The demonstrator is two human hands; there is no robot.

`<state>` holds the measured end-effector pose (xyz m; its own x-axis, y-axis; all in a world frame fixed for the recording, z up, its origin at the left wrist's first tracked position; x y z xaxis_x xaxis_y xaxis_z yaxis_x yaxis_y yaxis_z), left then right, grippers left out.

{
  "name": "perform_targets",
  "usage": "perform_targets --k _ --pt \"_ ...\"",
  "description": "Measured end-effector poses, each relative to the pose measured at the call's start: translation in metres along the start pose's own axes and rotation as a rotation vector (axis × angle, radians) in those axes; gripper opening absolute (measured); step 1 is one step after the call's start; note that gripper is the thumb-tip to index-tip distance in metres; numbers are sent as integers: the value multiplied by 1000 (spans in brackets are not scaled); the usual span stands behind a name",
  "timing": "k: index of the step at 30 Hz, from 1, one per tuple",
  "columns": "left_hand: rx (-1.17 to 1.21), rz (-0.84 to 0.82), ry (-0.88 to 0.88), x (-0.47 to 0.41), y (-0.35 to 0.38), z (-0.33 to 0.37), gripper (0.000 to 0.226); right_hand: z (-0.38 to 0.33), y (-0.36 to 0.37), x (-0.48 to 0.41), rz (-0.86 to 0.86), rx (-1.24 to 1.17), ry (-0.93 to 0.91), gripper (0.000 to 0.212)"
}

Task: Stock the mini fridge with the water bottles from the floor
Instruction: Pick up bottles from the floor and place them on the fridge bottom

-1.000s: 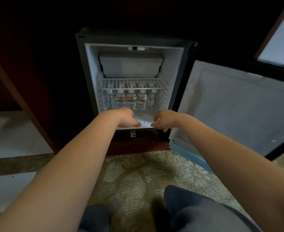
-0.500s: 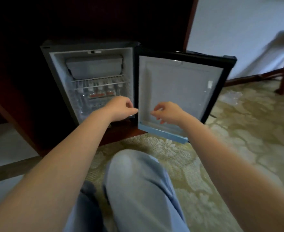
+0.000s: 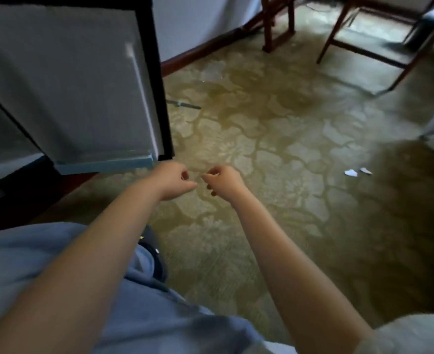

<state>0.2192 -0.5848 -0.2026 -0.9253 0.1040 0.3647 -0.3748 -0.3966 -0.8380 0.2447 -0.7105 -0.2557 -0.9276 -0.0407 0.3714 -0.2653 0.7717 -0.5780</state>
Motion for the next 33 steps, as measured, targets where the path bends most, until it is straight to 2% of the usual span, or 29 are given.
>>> perform_targets --k 5,7,12,14,15,17,19,22,24,27,33 --pt "-59 -185 88 -7 91 54 38 135 -11 26 83 -101 285 20" --pt "-92 -262 114 -2 124 67 40 178 -10 46 89 -105 381 22" --pt "-195 -377 166 11 172 102 46 254 -20 92 142 -62 532 21" --pt "-232 -374 204 17 177 113 46 272 -27 113 197 -75 586 21" --pt "-230 -368 212 19 173 117 45 280 -33 116 247 -92 609 22" --pt "-244 -442 280 30 212 160 46 336 -53 166 346 -166 740 29" --pt "-259 -457 298 33 214 164 46 355 -54 182 427 -228 781 34" --pt "-295 -487 349 37 227 177 47 390 -62 221 649 -461 874 37" --pt "-318 -503 390 45 234 194 50 417 -67 253 794 -618 986 48" --pt "-355 -520 443 54 244 211 54 451 -74 286 925 -714 1104 74" --pt "-374 -497 506 58 252 243 60 489 -110 298 1115 -809 1004 110"
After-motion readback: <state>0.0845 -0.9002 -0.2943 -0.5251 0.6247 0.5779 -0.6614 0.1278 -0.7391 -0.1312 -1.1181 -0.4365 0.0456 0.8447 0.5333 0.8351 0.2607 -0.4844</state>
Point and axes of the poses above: each hand's wrist, its own x-axis away from the middle knuckle, its own y-axis out of the palm, z = x × y, the point moved 10 cm from there along -x, towards the middle knuckle
